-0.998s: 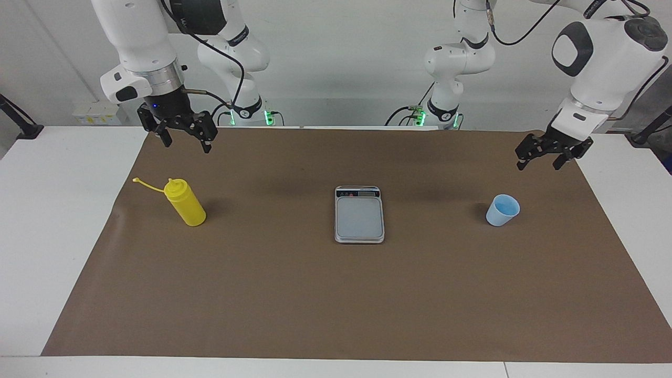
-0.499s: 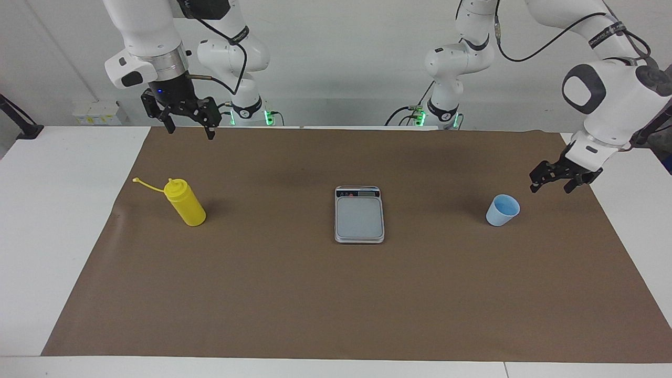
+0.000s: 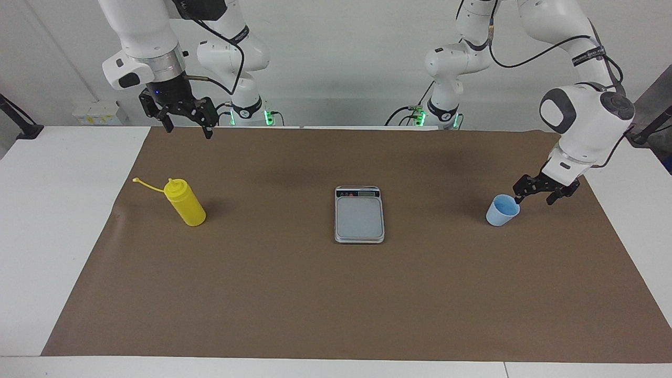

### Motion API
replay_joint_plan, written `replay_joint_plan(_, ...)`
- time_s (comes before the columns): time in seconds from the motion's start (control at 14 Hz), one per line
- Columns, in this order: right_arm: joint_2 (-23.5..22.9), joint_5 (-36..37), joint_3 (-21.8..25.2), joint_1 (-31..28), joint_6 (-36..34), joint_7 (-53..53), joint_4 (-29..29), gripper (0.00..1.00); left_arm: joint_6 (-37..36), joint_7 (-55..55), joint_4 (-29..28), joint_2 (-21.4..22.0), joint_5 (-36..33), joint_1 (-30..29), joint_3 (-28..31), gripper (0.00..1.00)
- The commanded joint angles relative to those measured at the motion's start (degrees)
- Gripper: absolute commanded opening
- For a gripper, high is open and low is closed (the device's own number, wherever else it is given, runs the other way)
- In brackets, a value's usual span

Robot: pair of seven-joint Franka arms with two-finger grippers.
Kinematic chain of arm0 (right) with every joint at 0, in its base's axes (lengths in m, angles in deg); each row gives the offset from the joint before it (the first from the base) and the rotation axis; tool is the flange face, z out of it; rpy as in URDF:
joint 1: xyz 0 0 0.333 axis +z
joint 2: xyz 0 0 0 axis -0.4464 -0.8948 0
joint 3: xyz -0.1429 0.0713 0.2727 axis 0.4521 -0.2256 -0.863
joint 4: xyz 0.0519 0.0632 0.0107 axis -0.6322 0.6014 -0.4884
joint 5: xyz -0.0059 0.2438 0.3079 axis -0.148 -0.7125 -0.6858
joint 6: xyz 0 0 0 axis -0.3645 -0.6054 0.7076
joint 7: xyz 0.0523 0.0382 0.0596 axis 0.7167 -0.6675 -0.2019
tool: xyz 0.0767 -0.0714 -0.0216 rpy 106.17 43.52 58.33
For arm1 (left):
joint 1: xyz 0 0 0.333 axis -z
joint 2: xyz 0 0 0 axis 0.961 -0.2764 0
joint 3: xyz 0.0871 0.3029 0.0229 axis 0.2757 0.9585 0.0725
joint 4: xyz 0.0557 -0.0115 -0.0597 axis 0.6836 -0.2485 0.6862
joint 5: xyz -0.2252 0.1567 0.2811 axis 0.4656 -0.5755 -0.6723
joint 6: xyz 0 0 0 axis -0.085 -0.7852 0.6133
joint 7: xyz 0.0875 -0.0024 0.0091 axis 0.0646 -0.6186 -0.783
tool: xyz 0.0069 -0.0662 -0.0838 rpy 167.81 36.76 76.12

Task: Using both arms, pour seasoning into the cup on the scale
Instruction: 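Lower the left gripper onto the light blue cup, then close the left gripper on the blue cup and lift it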

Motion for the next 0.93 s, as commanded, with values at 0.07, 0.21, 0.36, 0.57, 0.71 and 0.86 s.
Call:
replay_joint_plan(0.07,1.2,-3.0,0.7,-0.3,0.5,-1.2,1.4,1.0,5.6,1.6,-4.8,0.1,1.2,-0.2,0.2,1.0)
replay_joint_plan(0.21,1.1,-3.0,0.7,-0.4,0.6,-1.4,1.2,1.0,6.7,2.1,-5.5,0.1,1.2,-0.6,0.2,1.0)
replay_joint_plan(0.36,1.1,-3.0,0.8,-0.8,0.7,-1.7,1.2,1.0,7.0,2.2,-6.1,-0.3,1.2,-0.7,0.2,0.95)
replay_joint_plan(0.57,1.2,-3.0,0.8,-1.1,0.5,-1.7,1.5,1.0,7.6,2.4,-6.7,-0.7,1.2,-0.7,0.2,0.87)
replay_joint_plan(0.71,1.2,-3.0,0.8,-1.2,-0.1,-1.6,1.4,1.0,7.6,2.4,-6.7,-0.8,1.2,-0.4,0.2,0.75)
replay_joint_plan(0.86,1.2,-3.0,0.8,-1.1,-0.1,-1.6,1.3,1.0,7.6,2.4,-6.6,-1.0,1.1,0.0,0.2,0.59)
